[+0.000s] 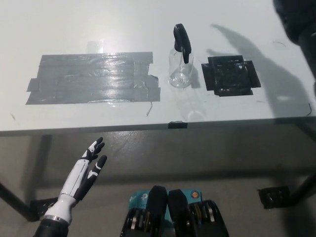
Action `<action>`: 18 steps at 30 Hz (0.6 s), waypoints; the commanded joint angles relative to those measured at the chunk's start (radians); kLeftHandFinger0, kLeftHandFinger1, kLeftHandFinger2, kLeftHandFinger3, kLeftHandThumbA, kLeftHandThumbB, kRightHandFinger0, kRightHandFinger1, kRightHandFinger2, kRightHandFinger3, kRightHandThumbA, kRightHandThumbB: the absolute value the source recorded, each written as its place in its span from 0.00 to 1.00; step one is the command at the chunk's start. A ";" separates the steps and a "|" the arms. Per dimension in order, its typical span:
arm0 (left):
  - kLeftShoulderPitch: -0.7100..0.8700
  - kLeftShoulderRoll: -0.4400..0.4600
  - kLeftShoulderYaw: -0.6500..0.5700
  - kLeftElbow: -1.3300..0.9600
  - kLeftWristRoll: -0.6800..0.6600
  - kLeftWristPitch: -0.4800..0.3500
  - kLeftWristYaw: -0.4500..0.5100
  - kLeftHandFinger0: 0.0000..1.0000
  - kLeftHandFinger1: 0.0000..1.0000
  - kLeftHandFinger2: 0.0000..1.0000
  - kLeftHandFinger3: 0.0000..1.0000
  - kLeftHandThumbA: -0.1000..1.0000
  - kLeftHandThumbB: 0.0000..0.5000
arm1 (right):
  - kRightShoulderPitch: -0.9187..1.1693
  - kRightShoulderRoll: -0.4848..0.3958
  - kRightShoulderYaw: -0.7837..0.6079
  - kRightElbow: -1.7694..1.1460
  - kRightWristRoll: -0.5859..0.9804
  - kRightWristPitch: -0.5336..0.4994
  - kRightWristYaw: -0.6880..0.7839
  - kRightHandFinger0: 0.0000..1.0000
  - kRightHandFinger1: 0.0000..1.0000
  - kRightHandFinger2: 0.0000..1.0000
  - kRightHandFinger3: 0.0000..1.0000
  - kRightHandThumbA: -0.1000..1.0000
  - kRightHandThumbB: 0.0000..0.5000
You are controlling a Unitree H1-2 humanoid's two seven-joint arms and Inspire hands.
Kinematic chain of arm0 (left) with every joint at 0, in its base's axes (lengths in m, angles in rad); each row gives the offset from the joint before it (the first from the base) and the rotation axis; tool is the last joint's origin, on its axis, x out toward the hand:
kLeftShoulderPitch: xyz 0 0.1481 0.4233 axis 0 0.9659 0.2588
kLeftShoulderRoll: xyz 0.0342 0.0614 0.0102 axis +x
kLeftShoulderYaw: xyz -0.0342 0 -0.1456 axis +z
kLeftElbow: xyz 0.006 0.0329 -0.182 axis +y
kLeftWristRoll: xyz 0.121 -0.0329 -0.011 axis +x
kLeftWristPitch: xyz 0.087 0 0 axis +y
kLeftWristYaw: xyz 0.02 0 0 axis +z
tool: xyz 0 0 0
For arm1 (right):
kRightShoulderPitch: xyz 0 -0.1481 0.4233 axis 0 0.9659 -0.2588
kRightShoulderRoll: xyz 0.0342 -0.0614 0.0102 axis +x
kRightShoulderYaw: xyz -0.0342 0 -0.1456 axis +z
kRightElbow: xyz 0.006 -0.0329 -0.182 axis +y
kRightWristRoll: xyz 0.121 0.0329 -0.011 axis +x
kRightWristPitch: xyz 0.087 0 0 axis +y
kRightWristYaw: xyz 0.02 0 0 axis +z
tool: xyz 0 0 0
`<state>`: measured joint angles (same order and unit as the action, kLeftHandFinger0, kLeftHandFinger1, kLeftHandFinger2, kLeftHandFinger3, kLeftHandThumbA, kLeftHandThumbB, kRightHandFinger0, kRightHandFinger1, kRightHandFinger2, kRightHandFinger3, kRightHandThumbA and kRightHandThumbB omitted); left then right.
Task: The robot grabs the black lid of the spray bottle on the desk and places it on the black area of the desk
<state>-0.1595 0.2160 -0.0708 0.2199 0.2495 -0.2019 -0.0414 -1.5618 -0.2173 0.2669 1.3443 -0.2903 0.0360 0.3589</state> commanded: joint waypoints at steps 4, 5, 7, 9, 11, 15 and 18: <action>-0.015 0.010 0.000 -0.013 -0.011 -0.020 -0.005 1.00 1.00 1.00 1.00 1.00 0.14 | -0.047 0.067 0.111 -0.021 -0.084 0.031 -0.011 1.00 1.00 1.00 1.00 0.87 1.00; -0.015 0.010 0.000 -0.013 -0.014 -0.021 -0.005 1.00 1.00 1.00 1.00 1.00 0.14 | -0.046 0.072 0.124 -0.020 -0.093 0.032 -0.013 1.00 1.00 1.00 1.00 0.87 1.00; -0.017 0.014 -0.002 -0.003 -0.008 -0.040 -0.001 1.00 1.00 1.00 1.00 1.00 0.13 | -0.035 0.095 0.145 -0.016 -0.100 0.038 -0.019 1.00 1.00 1.00 1.00 0.89 1.00; -0.016 0.011 -0.001 -0.006 -0.010 -0.034 -0.002 1.00 1.00 1.00 1.00 1.00 0.14 | -0.029 0.104 0.161 -0.015 -0.107 0.040 -0.016 1.00 1.00 1.00 1.00 0.91 1.00; -0.014 0.010 -0.001 -0.014 -0.009 -0.024 -0.003 1.00 1.00 1.00 1.00 1.00 0.14 | -0.029 0.113 0.165 -0.007 -0.105 0.051 -0.015 1.00 1.00 1.00 1.00 0.89 1.00; -0.017 0.011 0.001 -0.013 -0.018 -0.029 -0.007 1.00 1.00 1.00 1.00 1.00 0.13 | -0.028 0.117 0.166 0.001 -0.105 0.059 -0.012 1.00 1.00 1.00 1.00 0.88 1.00; -0.019 0.013 0.002 -0.016 -0.019 -0.025 -0.009 1.00 1.00 1.00 1.00 1.00 0.14 | -0.029 0.112 0.197 0.012 -0.141 0.065 -0.012 1.00 1.00 1.00 1.00 0.91 1.00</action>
<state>-0.1597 0.2160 -0.0710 0.2206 0.2461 -0.2021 -0.0427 -1.5416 -0.0896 0.4344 1.3568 -0.3862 0.0798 0.3586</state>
